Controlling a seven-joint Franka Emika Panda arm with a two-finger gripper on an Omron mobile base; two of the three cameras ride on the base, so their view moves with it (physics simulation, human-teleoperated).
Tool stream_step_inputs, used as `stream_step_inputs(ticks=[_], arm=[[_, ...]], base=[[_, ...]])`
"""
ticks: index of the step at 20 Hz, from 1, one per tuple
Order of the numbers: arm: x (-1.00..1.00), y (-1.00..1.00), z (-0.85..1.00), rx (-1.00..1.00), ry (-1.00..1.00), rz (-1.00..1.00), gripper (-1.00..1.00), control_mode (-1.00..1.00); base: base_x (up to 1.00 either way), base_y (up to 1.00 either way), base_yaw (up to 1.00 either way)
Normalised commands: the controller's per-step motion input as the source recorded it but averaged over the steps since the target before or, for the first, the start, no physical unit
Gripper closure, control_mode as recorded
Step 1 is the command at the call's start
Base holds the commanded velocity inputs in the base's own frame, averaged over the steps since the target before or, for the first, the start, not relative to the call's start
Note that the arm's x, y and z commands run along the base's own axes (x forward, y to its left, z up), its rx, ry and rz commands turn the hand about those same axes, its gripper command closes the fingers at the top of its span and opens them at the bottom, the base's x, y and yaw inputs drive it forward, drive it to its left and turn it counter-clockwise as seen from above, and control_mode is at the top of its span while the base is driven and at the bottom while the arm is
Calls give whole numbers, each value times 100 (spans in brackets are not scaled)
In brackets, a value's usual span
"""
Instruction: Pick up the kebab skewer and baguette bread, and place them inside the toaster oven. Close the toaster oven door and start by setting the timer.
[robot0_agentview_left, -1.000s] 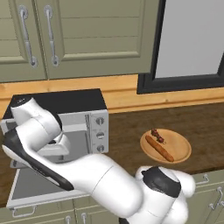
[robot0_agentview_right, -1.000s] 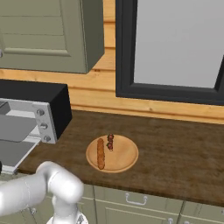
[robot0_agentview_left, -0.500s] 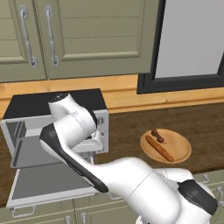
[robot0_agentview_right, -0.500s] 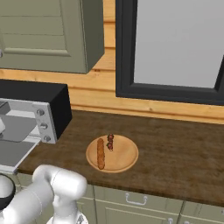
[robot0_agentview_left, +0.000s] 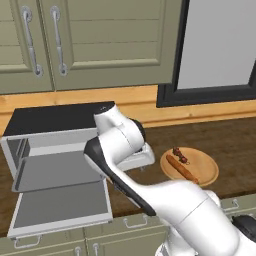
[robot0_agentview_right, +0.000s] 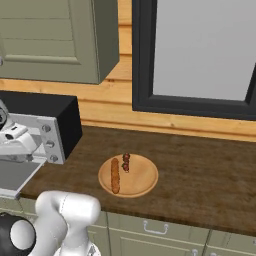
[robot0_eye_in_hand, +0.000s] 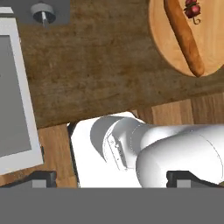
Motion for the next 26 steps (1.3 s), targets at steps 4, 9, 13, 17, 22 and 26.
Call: stream_step_inputs(ticks=[4, 9, 13, 17, 22, 26], arm=[[0, -100, 0, 0, 0, 21, -100, -100], [0, -100, 0, 1, 0, 35, -100, -100], [19, -100, 0, 1, 1, 34, -100, -100], [47, -100, -9, 11, 8, 29, -100, -100], [91, -90, -36, 11, 31, 10, -100, -100], [81, -24, -68, 10, 22, 0, -100, -100]], base=[[0, 0, 0], [0, 0, 0], [0, 0, 0], [0, 0, 0], [0, 0, 0], [0, 0, 0]])
